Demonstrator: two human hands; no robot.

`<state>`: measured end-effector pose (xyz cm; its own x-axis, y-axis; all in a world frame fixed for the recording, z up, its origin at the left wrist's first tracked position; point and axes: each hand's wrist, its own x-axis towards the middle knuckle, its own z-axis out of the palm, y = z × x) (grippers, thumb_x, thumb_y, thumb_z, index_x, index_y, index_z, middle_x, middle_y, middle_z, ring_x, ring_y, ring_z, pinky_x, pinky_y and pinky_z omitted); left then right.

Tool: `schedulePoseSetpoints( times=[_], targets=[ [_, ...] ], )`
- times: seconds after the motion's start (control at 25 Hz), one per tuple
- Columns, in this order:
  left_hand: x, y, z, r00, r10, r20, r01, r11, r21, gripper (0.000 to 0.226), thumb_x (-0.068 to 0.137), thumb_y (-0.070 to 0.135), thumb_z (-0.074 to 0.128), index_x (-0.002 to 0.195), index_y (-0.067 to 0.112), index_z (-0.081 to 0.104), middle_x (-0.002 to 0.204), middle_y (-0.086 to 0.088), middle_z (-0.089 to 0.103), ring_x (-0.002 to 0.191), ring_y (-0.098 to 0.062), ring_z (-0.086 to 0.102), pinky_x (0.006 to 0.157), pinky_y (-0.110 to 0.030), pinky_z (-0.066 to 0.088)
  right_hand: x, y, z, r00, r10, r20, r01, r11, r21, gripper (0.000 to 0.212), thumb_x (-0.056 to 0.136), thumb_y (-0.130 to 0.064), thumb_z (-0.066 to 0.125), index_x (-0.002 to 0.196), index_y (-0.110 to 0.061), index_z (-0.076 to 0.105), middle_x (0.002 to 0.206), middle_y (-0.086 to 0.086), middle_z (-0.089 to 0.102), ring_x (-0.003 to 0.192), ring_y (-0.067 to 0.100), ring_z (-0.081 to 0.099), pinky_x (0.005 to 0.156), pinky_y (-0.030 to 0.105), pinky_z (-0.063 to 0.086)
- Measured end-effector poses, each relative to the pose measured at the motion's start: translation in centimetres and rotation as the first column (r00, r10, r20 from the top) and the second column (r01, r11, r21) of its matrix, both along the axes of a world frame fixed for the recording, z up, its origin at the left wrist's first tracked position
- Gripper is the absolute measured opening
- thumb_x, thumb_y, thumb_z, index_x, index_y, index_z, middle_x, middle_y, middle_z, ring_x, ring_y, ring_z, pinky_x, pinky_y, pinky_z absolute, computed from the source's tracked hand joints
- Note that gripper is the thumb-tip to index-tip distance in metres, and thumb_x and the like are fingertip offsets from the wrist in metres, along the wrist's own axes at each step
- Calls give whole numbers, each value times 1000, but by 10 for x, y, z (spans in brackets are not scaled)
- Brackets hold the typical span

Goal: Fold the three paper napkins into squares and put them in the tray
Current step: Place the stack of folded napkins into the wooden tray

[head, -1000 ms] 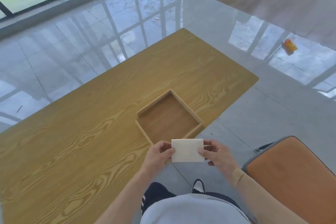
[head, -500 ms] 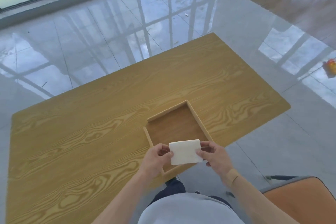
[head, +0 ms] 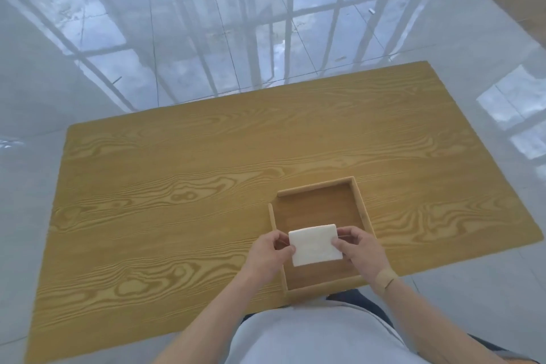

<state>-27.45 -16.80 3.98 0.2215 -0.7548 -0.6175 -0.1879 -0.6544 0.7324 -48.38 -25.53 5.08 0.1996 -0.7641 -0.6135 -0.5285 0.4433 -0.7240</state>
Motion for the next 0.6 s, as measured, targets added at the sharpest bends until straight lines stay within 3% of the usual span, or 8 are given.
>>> schedulePoseSetpoints(
  times=[0.12, 0.24, 0.44, 0.6],
  targets=[
    [-8, -4, -2, 999, 26, 23, -27, 999, 40, 6, 85, 21, 69, 83, 26, 67, 74, 7, 69, 63, -8, 60, 48, -22, 46, -6, -10, -9, 998, 53, -24, -52, 999, 12, 9, 84, -23, 72, 88, -31, 70, 78, -10, 75, 74, 16, 68, 62, 26, 54],
    [-22, -7, -3, 996, 91, 14, -92, 992, 88, 5, 85, 16, 67, 86, 21, 66, 64, 3, 67, 47, -9, 55, 40, -22, 43, -16, -19, -18, 983, 157, -94, -155, 988, 27, 9, 83, -22, 71, 88, -30, 69, 78, -7, 75, 72, 14, 68, 67, 33, 55],
    [-49, -15, -7, 981, 179, 69, -188, 972, 144, 6, 84, 14, 63, 87, 18, 63, 61, -1, 67, 37, -12, 50, 39, -24, 42, -29, -30, -26, 949, 250, -193, -251, 968, 21, 10, 82, -25, 69, 91, -30, 69, 90, -15, 71, 83, 10, 65, 73, 32, 54],
    [-61, -20, -13, 971, 177, 162, -200, 970, 138, 7, 85, 16, 62, 91, 19, 62, 77, -4, 70, 49, -15, 57, 44, -30, 49, -27, -34, -27, 940, 249, -233, -257, 966, -6, 12, 83, -23, 67, 94, -26, 70, 86, -12, 71, 74, 11, 65, 67, 27, 50]
  ],
)
